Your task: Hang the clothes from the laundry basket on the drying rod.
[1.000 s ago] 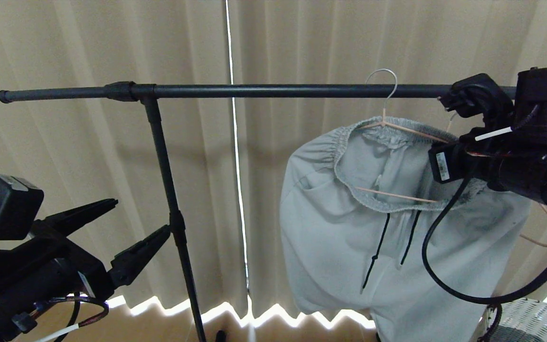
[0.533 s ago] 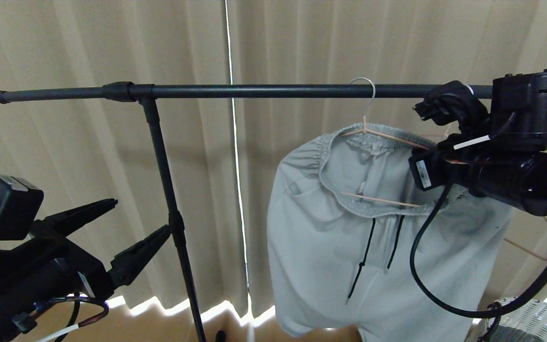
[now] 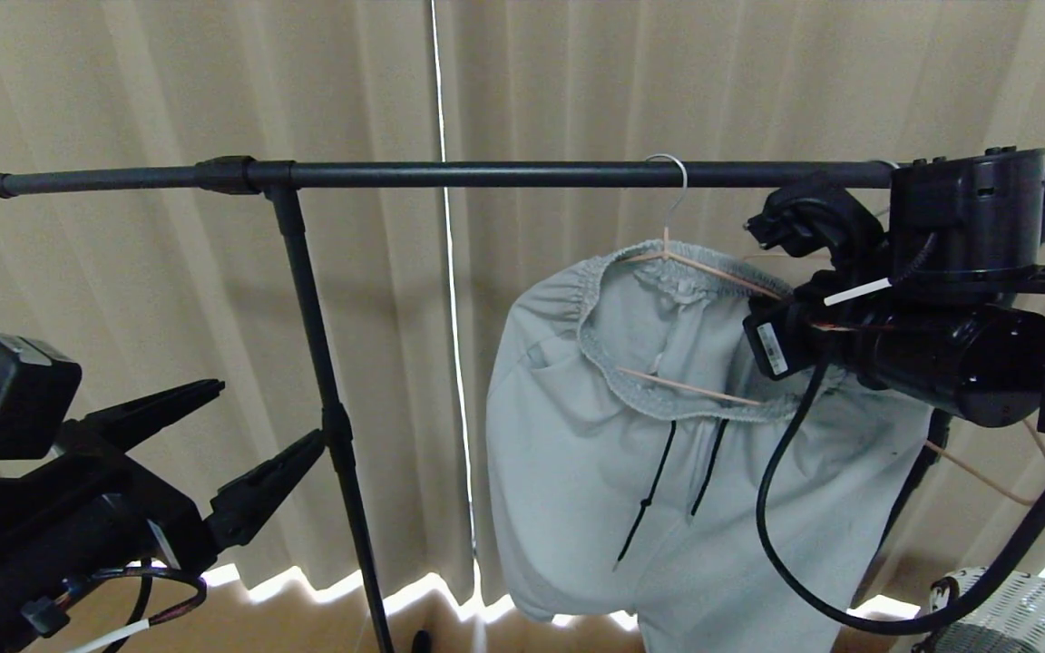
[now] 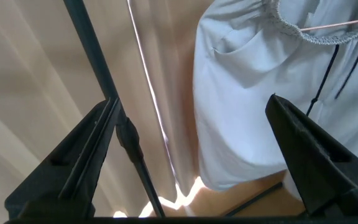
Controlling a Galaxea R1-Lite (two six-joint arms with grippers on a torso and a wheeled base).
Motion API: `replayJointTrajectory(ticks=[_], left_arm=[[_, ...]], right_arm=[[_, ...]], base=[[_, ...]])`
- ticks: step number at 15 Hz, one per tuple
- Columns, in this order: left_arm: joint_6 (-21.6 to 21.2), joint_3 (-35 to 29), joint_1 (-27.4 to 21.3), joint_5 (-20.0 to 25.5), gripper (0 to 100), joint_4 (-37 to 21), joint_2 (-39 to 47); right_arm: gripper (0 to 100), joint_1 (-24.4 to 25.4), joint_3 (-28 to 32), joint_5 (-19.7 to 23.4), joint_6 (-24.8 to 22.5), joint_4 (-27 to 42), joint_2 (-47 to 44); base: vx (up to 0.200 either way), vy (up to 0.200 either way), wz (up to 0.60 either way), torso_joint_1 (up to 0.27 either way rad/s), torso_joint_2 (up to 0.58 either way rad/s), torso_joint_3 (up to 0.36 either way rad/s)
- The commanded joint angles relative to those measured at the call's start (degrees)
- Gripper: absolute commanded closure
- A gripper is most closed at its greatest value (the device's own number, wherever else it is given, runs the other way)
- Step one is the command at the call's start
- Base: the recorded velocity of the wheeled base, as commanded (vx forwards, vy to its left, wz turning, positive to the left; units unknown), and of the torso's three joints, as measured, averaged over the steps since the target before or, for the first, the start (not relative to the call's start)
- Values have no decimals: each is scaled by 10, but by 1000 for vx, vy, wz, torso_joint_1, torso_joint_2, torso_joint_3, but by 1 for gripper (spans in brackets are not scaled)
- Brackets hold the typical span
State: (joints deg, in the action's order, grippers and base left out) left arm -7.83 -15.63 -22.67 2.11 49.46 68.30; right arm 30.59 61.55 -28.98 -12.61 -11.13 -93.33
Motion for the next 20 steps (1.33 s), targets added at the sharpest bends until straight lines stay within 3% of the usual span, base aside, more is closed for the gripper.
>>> replayJointTrajectory(ticks=[1, 3, 5, 8, 13, 20], left_arm=[[0, 0, 0, 0, 0, 0, 0], [0, -1, 2, -1, 0, 0, 0], [0, 0, 4, -1, 0, 0, -1], [0, 2, 4, -1, 0, -1, 0], [-13, 11, 27, -1, 0, -3, 8], [-23, 25, 27, -1, 0, -2, 5]], right_arm=[[0, 4, -12, 2, 2, -2, 5], [0, 4, -29, 8, 10, -11, 17], [0, 4, -53, 17, 56, -28, 29], [0, 4, -84, 83, 101, -66, 46], [0, 4, -138, 167, 108, -154, 75], [0, 4, -200, 212, 108, -246, 132]], base=[[0, 0, 0, 0, 0, 0], [0, 0, 0, 0, 0, 0], [0, 0, 0, 0, 0, 0], [0, 0, 0, 0, 0, 0], [0, 0, 0, 0, 0, 0], [0, 0, 0, 0, 0, 0]])
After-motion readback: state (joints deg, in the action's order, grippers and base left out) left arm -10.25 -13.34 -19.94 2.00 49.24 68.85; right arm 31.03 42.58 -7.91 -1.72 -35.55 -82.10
